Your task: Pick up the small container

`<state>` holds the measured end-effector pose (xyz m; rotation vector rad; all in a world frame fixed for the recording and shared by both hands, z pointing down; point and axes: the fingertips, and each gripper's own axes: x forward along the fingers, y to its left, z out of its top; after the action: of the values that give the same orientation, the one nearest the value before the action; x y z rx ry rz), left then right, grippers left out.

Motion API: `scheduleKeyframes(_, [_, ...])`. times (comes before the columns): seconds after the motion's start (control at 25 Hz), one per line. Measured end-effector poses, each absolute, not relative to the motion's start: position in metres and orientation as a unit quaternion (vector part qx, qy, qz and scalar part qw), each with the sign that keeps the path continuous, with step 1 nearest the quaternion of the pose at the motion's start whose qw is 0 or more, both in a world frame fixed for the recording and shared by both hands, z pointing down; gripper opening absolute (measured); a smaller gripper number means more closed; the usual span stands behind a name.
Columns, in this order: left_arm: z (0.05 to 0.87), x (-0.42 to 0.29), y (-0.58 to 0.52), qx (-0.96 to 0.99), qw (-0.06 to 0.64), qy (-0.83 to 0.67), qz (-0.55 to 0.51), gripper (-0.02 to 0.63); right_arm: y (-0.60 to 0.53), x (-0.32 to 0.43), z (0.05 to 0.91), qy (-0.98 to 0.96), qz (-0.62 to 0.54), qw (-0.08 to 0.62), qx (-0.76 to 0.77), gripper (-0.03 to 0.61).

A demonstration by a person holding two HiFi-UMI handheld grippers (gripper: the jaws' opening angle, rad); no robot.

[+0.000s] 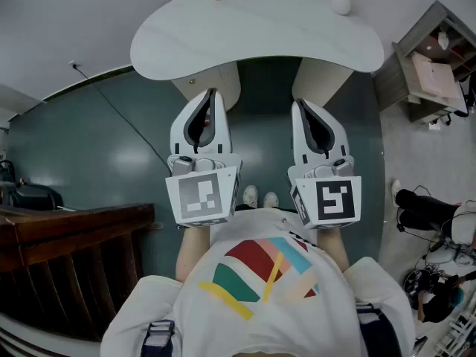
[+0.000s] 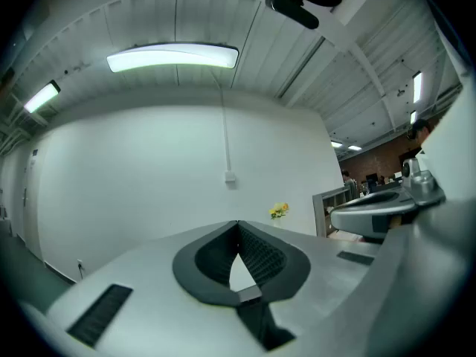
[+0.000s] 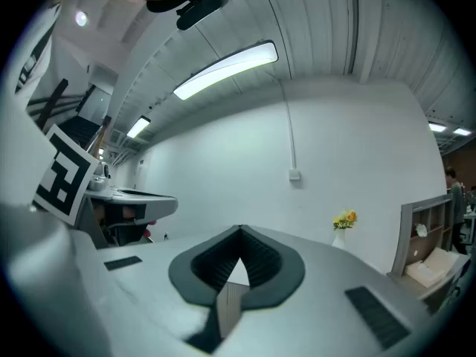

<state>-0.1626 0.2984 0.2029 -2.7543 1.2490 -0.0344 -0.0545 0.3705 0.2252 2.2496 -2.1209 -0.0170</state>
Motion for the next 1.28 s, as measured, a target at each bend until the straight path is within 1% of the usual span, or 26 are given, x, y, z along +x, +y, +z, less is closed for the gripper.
scheduleKeyframes(0.24, [0.217,-0.159,0.296,-0.910,0.046,0.410,-0.034,0.018,0.369,-0.050,0.233,-0.689,0.004,0.032,0.724,0.012])
scheduleKeyframes(0.64, [0.209,-0.157,0.289,-0.915,0.035,0.402,-0.003,0.018,0.364,-0.049,0.238,-0.690,0.002,0.036,0.723,0.012])
scheduleKeyframes(0.88, [0.205,-0.163,0.272,-0.914,0.034,0.404,-0.003,0.018,0.355,-0.045,0.231,-0.686,0.006,0.005,0.727,0.012])
scheduleKeyframes(1.08, [0.198,-0.171,0.262,-0.919,0.034,0.392,0.032,0.018,0.352,-0.045,0.231,-0.674,-0.003,0.014,0.739,0.012])
scheduleKeyframes(1.28, [0.195,-0.185,0.255,-0.918,0.038,0.392,0.039,0.018,0.349,-0.051,0.230,-0.665,-0.008,0.016,0.747,0.012])
